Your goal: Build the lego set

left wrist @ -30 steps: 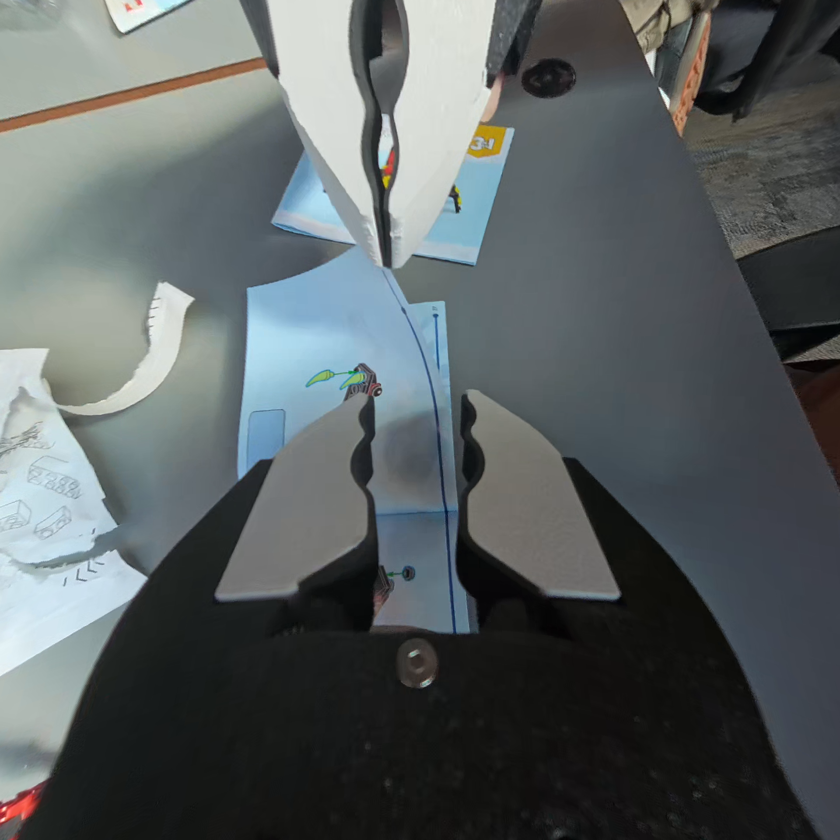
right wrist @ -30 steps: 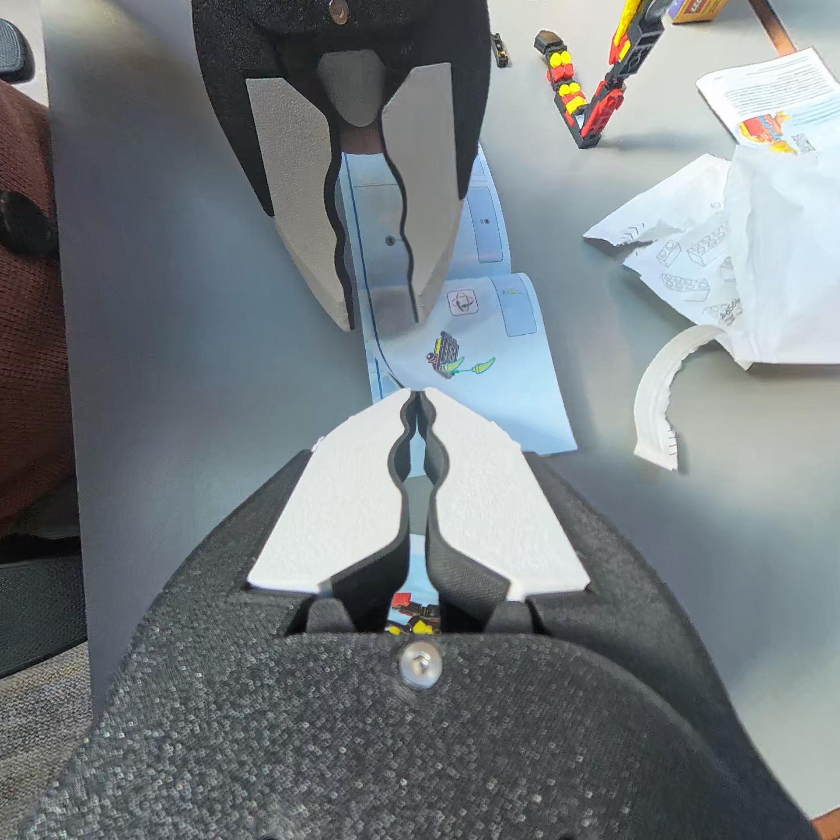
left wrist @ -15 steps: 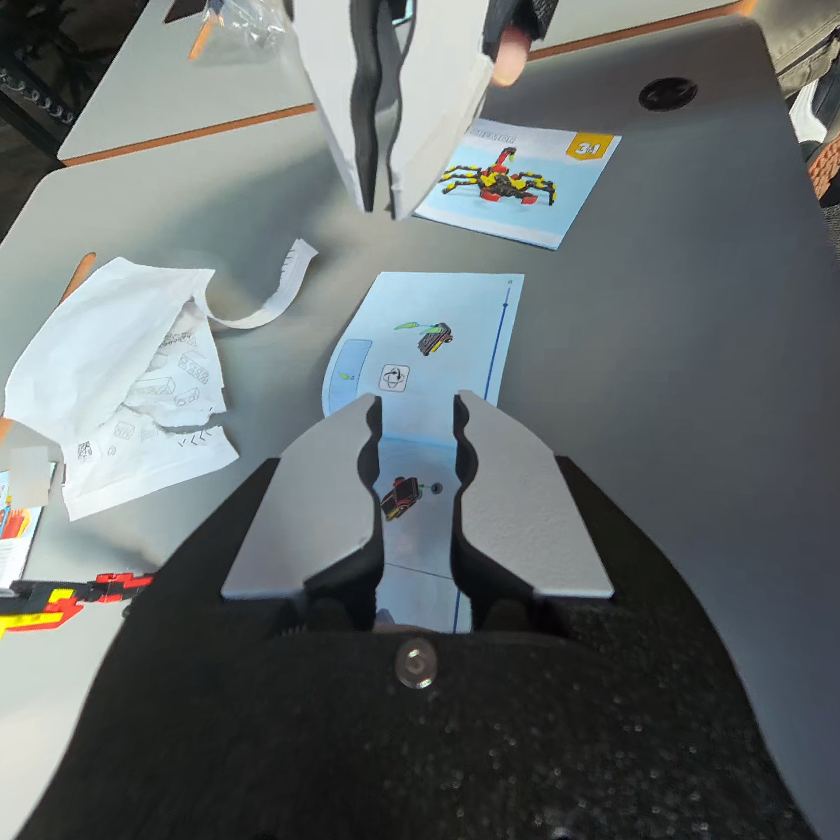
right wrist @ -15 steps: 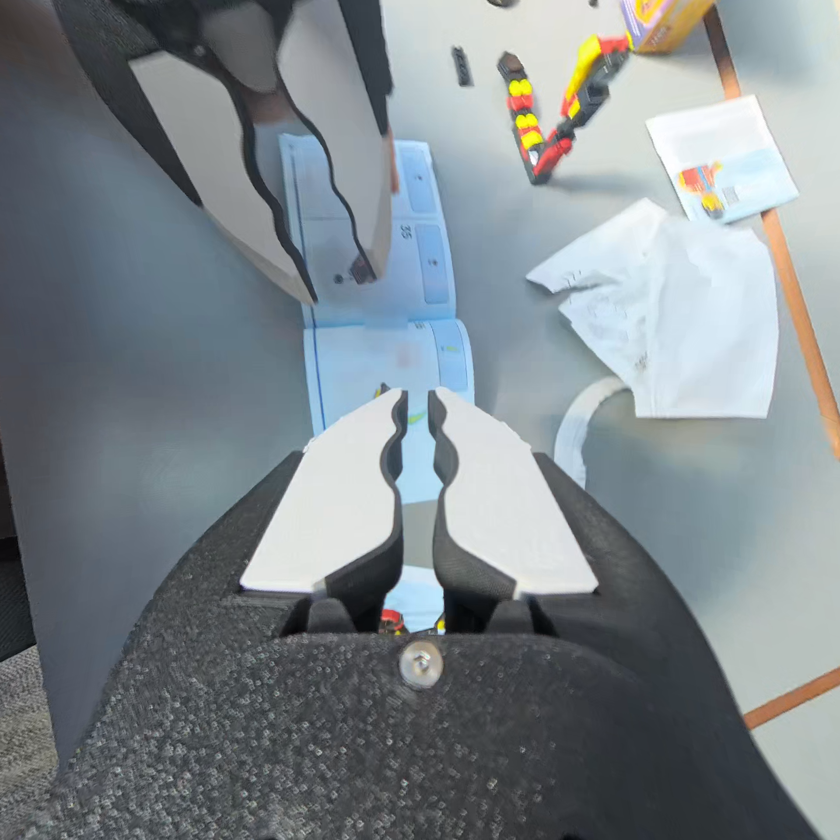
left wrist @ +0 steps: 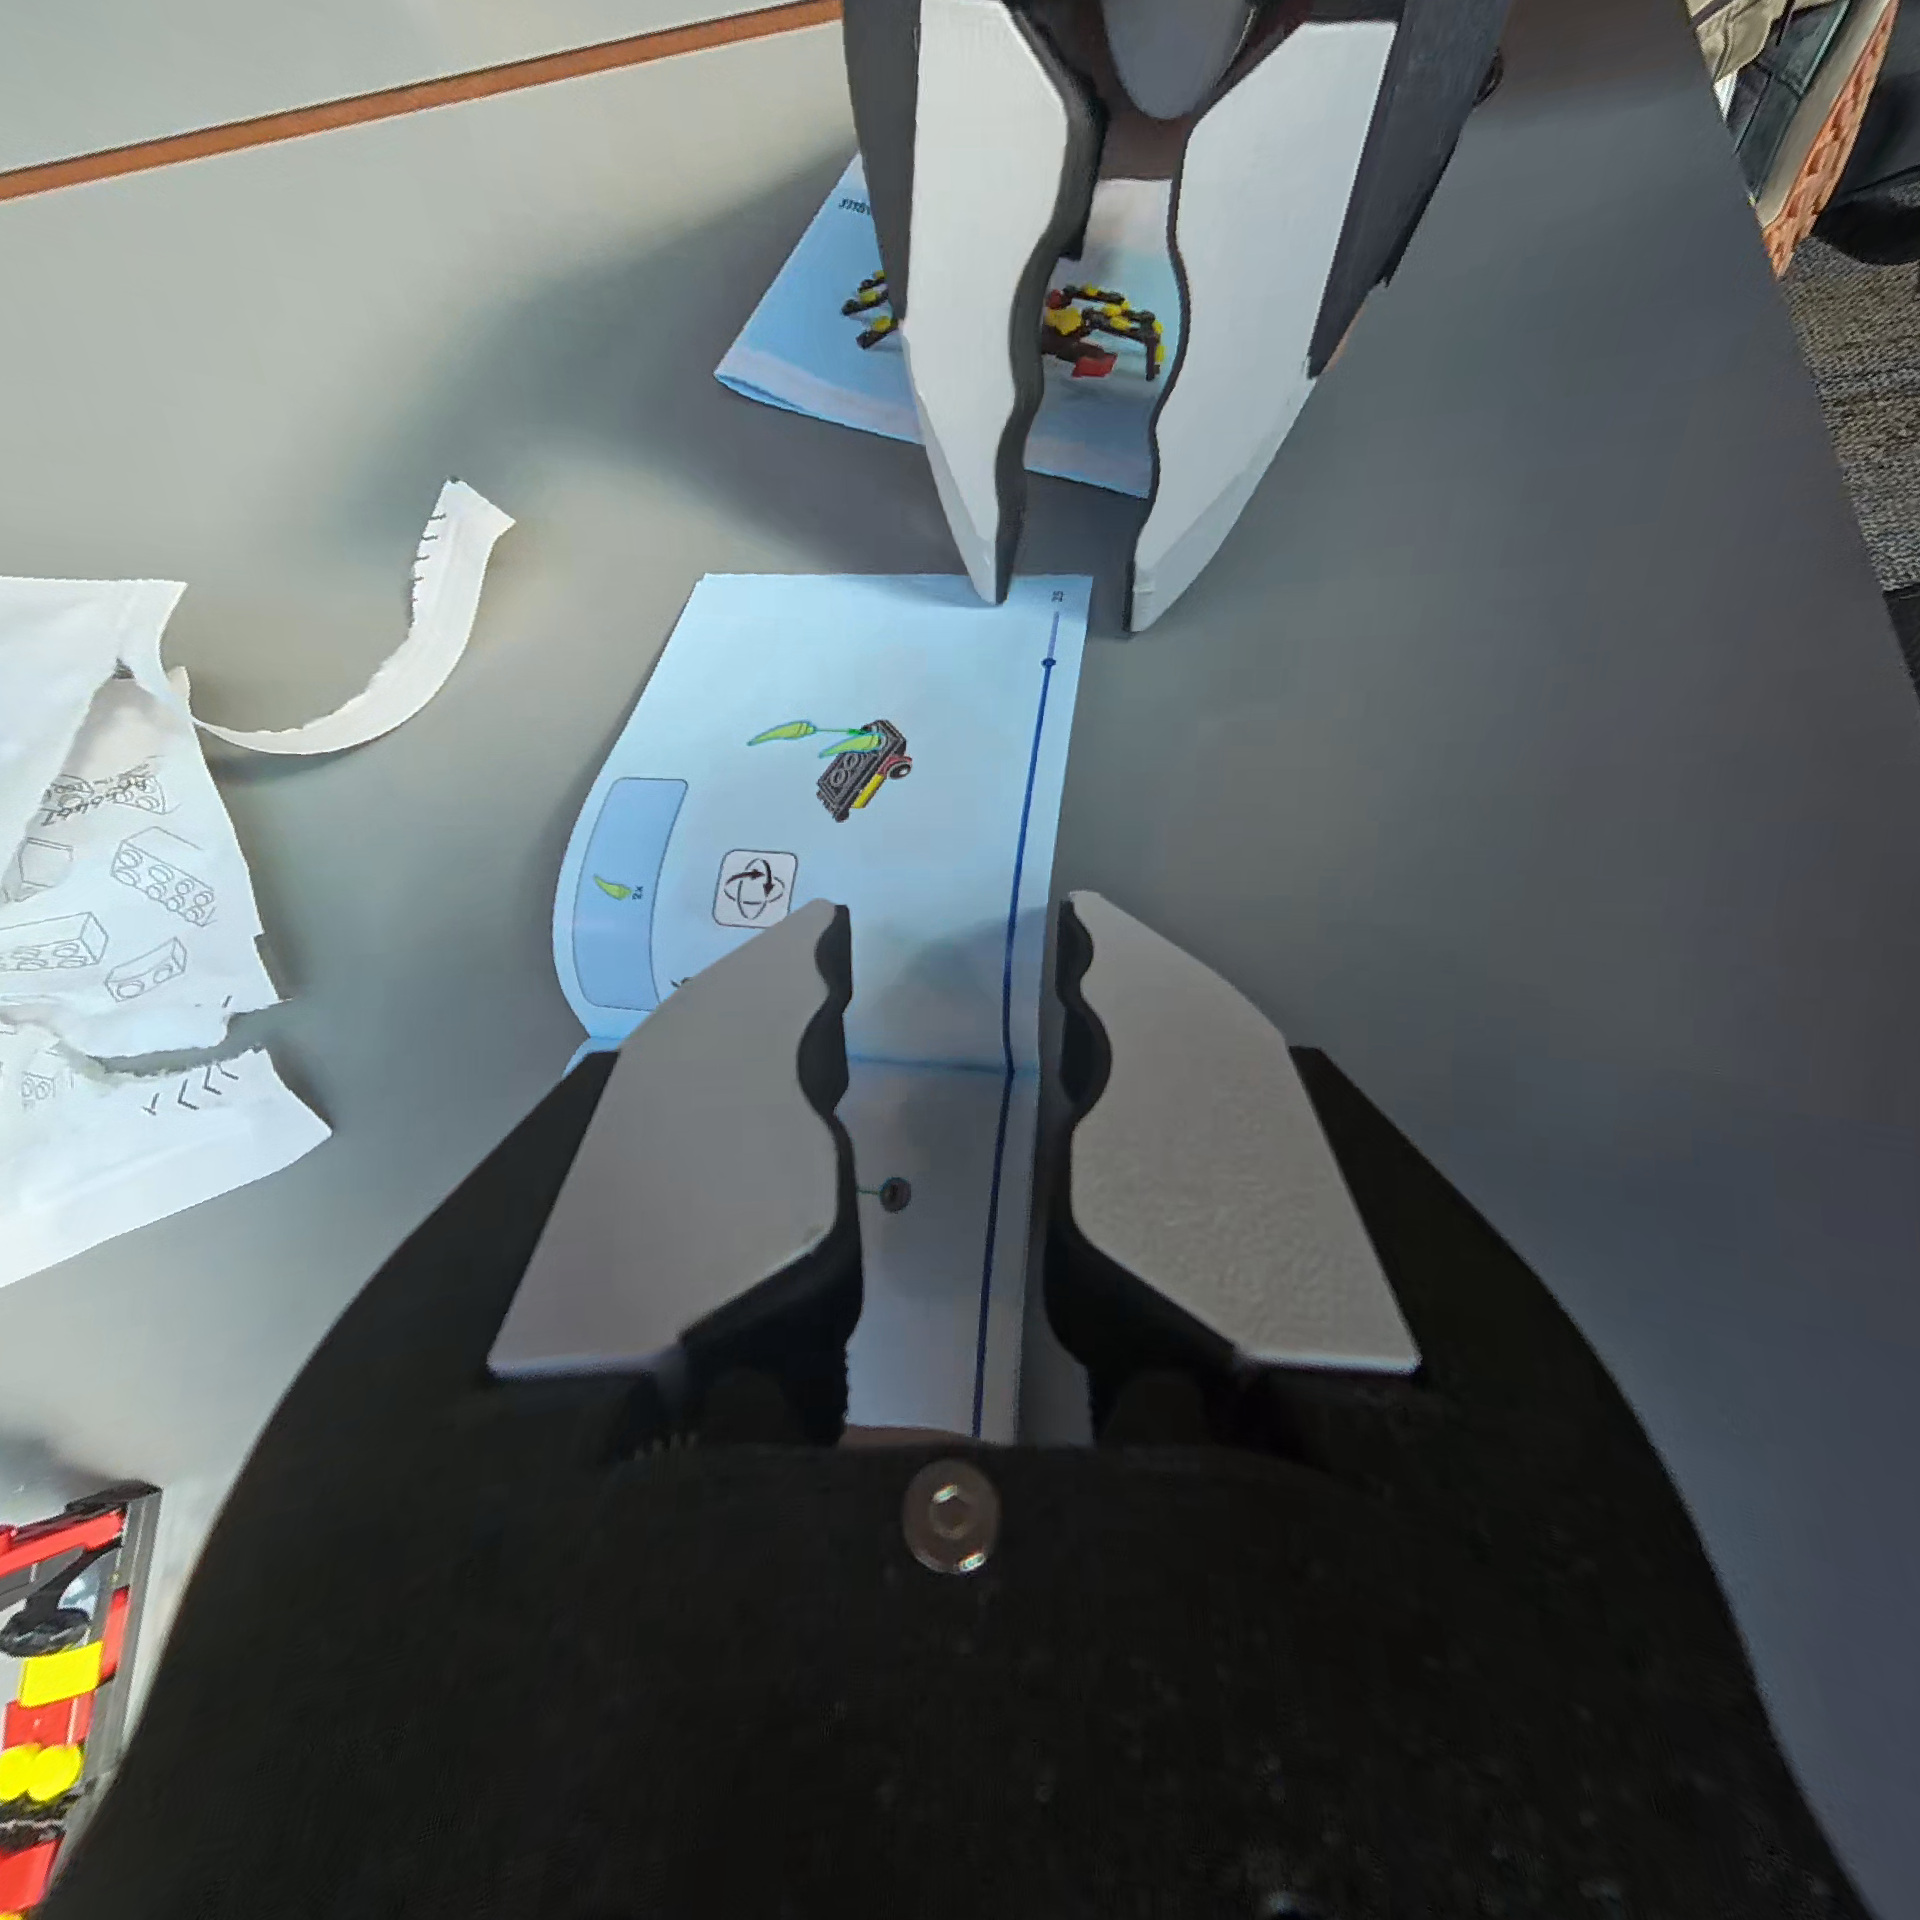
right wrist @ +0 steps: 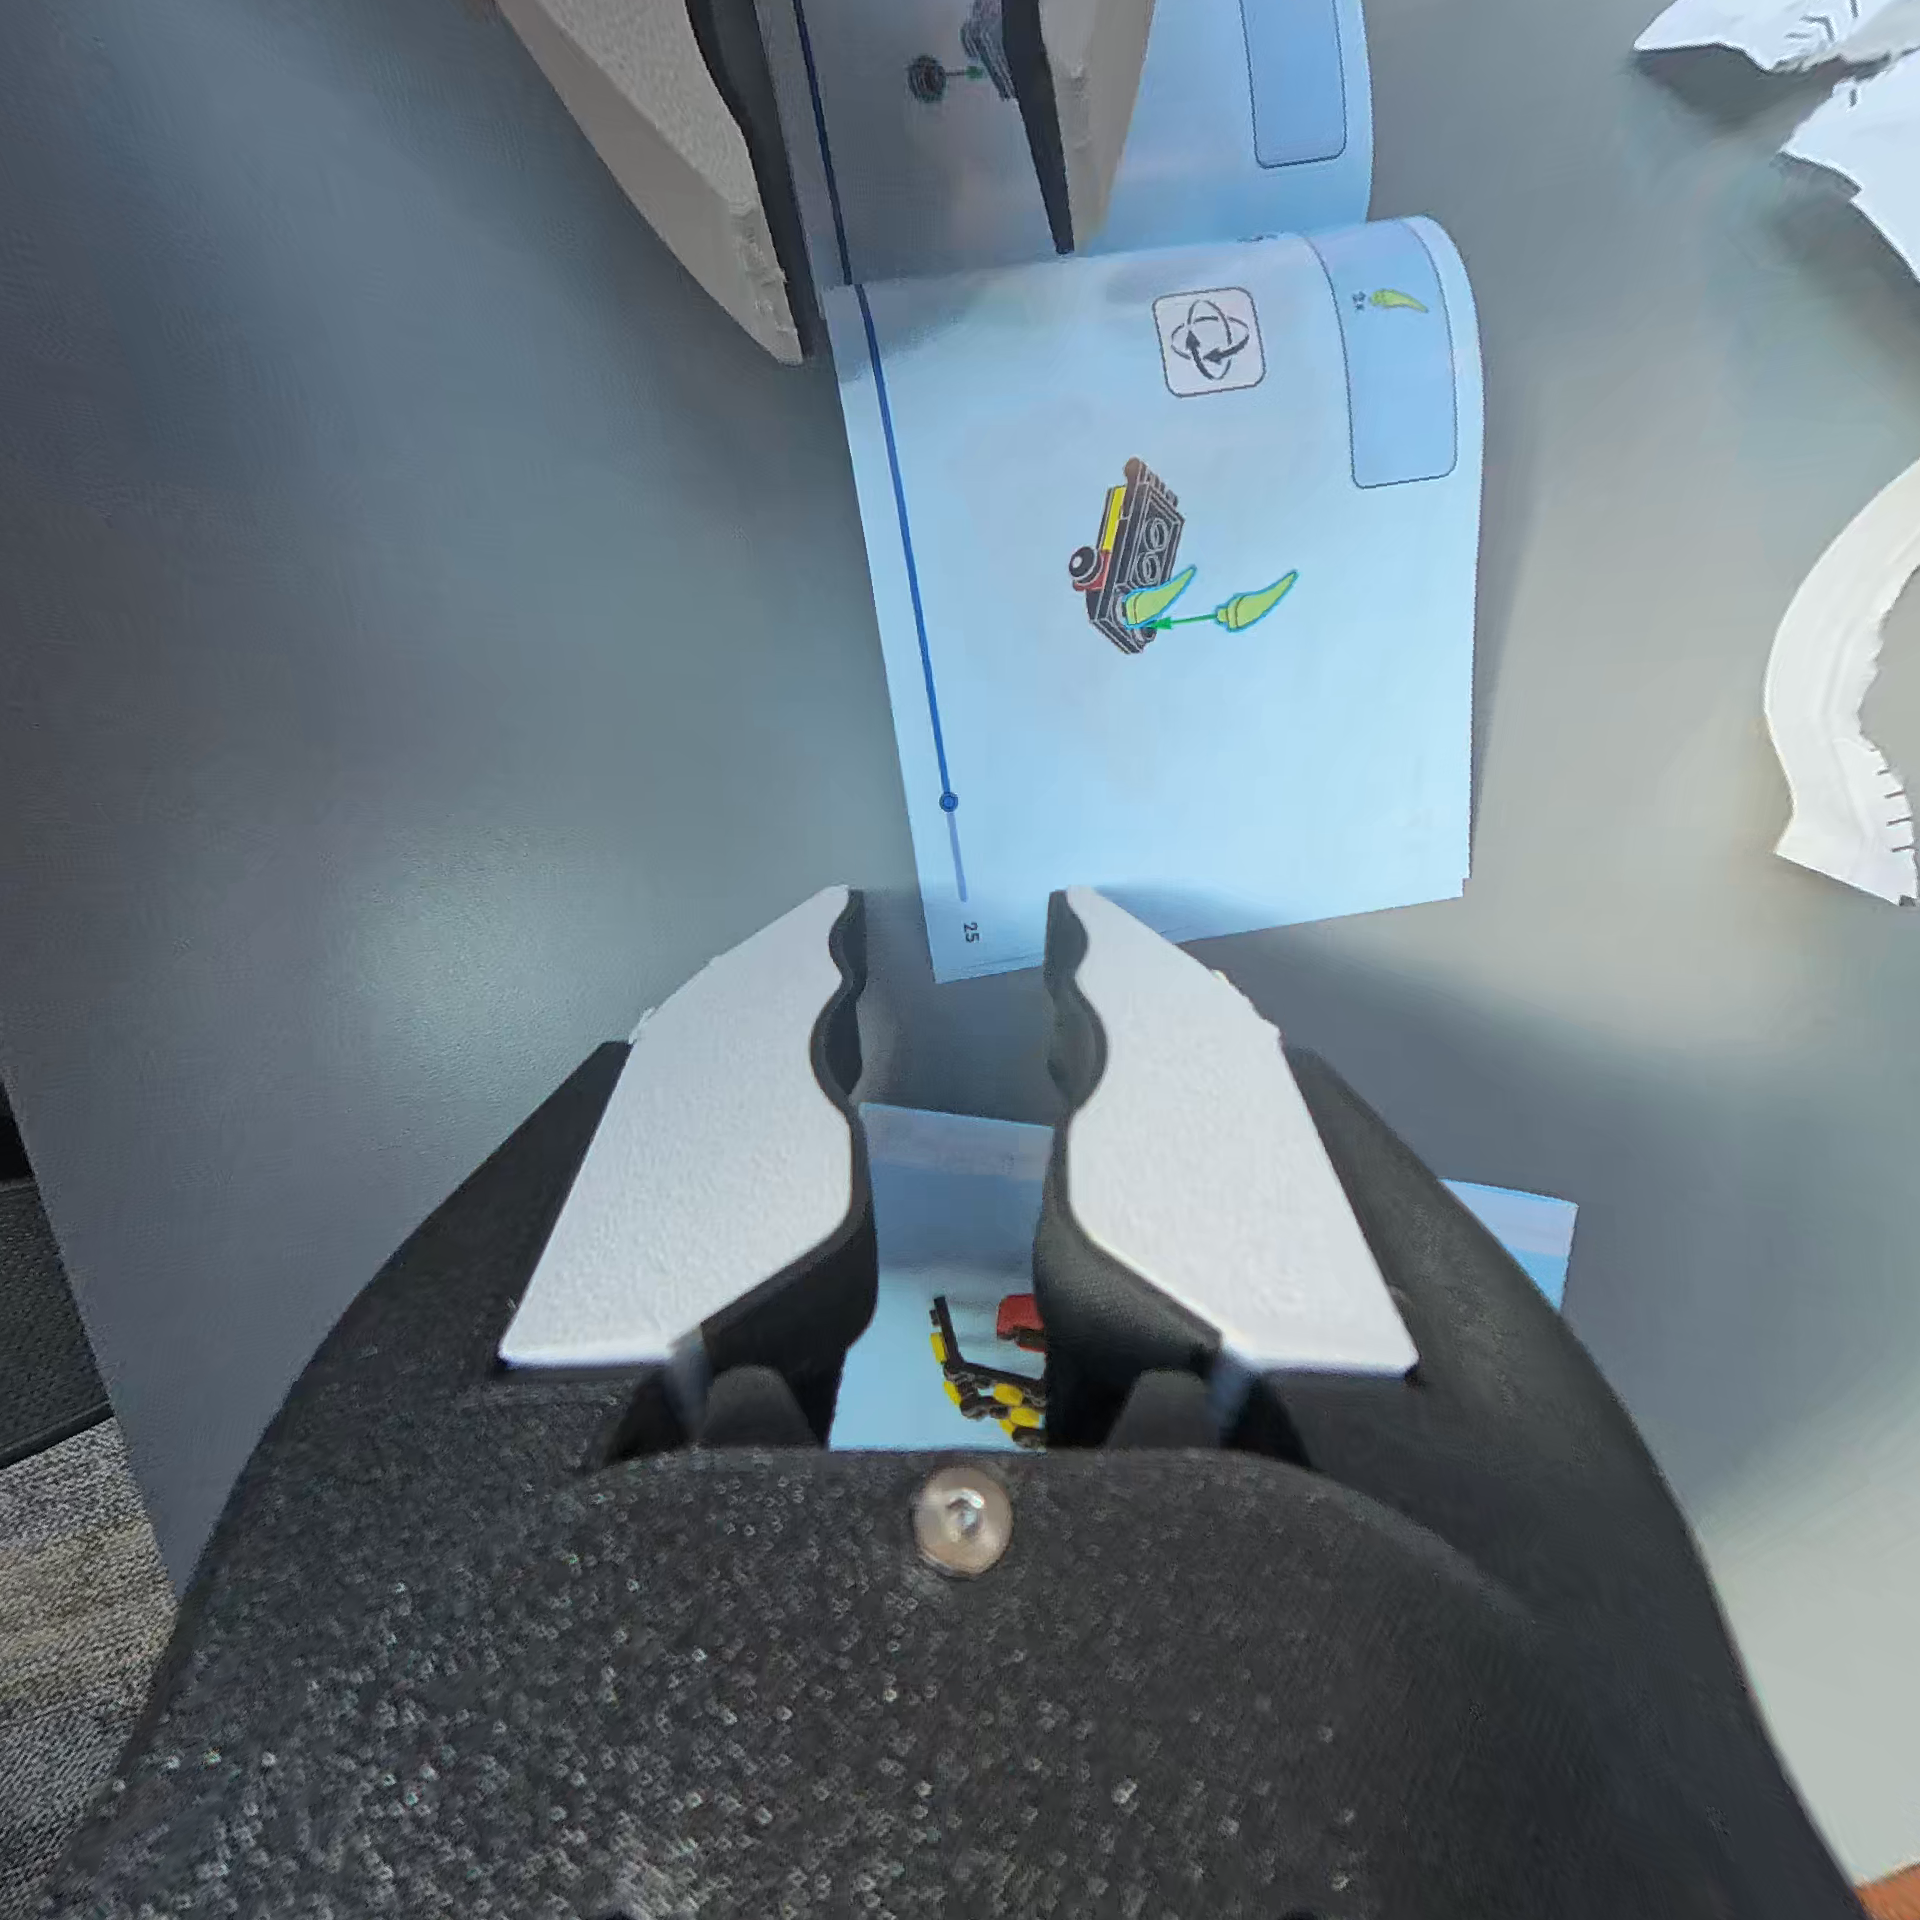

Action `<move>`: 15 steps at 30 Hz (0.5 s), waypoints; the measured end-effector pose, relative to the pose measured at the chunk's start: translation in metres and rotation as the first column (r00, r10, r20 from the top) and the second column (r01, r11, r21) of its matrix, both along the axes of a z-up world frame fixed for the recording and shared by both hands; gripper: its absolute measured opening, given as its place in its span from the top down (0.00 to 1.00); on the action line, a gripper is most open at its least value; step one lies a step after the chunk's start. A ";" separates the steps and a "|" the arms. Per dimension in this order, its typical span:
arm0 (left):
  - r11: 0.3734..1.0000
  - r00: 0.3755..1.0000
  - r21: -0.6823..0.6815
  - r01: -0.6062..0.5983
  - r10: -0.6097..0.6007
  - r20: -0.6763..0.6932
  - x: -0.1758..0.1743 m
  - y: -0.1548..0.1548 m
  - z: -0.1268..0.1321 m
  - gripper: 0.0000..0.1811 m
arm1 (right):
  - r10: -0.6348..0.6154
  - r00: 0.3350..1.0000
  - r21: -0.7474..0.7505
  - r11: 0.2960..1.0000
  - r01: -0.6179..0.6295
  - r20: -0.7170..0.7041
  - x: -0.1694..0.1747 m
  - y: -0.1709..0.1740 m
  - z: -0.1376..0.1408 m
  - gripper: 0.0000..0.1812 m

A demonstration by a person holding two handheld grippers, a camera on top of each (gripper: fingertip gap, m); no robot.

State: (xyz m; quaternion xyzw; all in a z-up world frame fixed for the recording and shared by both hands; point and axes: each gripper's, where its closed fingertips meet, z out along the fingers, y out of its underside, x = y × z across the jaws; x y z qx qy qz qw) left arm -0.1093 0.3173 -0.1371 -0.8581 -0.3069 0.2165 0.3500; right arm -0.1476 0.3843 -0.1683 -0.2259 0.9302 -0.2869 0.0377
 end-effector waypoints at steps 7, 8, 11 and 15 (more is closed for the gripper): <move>1.000 1.000 0.002 0.001 -0.001 0.004 -0.003 -0.001 -0.001 0.79 | 0.032 0.999 0.022 0.999 -0.033 0.015 -0.001 0.001 0.001 1.00; 1.000 1.000 0.003 0.000 0.000 0.000 -0.003 -0.001 0.001 0.79 | 0.036 0.999 0.012 0.999 -0.037 0.031 0.001 0.000 0.004 1.00; 1.000 1.000 0.012 0.011 -0.011 -0.008 -0.004 0.001 0.006 0.79 | 0.052 0.998 -0.015 0.999 -0.051 0.046 0.003 -0.002 0.018 1.00; 1.000 0.999 -0.017 0.024 -0.024 -0.024 -0.008 0.001 0.008 0.79 | 0.046 0.999 -0.045 0.998 -0.046 -0.011 -0.007 -0.008 0.030 1.00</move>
